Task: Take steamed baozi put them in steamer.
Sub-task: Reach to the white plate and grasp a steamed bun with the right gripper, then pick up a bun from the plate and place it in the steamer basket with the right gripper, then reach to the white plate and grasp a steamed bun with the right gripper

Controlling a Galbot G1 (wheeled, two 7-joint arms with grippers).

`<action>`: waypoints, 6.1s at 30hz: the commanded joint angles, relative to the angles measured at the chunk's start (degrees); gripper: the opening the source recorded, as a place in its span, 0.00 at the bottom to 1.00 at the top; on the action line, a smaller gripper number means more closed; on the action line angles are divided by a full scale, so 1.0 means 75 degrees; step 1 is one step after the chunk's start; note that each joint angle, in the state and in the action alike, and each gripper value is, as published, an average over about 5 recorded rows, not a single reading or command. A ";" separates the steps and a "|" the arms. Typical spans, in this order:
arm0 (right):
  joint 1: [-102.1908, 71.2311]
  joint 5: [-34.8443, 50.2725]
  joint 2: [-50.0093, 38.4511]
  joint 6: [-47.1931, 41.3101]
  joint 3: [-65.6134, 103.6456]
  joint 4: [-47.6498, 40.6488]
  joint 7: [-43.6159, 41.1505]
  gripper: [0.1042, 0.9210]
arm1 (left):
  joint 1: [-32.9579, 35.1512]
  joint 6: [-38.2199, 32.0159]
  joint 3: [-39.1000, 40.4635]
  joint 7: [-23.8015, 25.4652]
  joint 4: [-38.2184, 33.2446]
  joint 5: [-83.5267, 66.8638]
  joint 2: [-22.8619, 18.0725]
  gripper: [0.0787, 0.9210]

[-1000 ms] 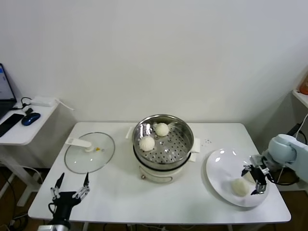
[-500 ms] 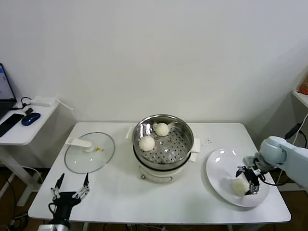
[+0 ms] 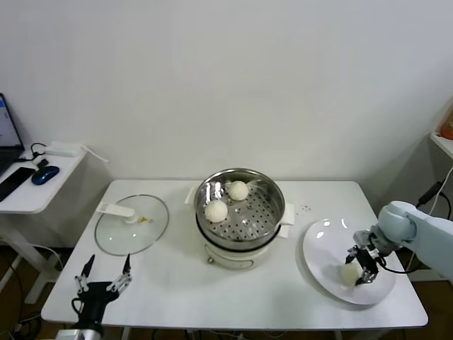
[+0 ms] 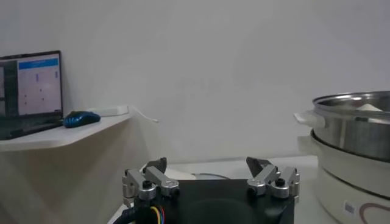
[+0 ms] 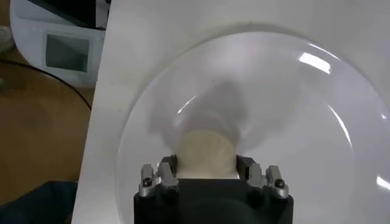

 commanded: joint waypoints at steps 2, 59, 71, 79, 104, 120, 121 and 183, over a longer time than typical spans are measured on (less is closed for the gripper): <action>0.0118 0.0025 -0.0073 0.0018 0.0007 0.0143 -0.0027 0.63 | -0.0006 0.0000 0.0002 0.0000 -0.0005 -0.0007 0.0007 0.88; 0.4080 -0.4139 0.4485 0.4526 -0.2203 0.2298 0.0040 0.69 | -0.0169 0.0162 -0.0074 0.0012 -0.0054 0.0142 0.0074 0.88; 0.3895 -0.4298 0.4566 0.4644 -0.2307 0.2279 -0.0025 0.69 | -0.0224 0.0174 0.0001 0.0020 0.0053 0.0181 0.0083 0.88; 0.3824 -0.4292 0.4668 0.4642 -0.2324 0.2357 -0.0048 0.69 | -0.0245 0.0187 0.0002 0.0022 0.0068 0.0194 0.0118 0.88; 0.3610 -0.4310 0.4634 0.4674 -0.2292 0.2315 -0.0072 0.73 | -0.0220 0.0193 -0.0009 0.0046 0.0129 0.0202 0.0110 0.88; 0.4324 -0.3268 0.4412 0.5078 -0.1913 0.2169 -0.0181 0.88 | -0.0204 0.0175 -0.0006 0.0038 0.0129 0.0212 0.0101 0.88; 0.4458 -0.3067 0.4341 0.5091 -0.1925 0.2180 -0.0192 0.88 | -0.0201 0.0175 -0.0009 0.0037 0.0125 0.0210 0.0105 0.88; 0.0381 -0.1048 -0.0058 0.0943 0.0364 -0.1518 0.0190 0.88 | -0.0222 -0.0005 0.0049 0.0446 -0.0244 0.0202 -0.0002 0.88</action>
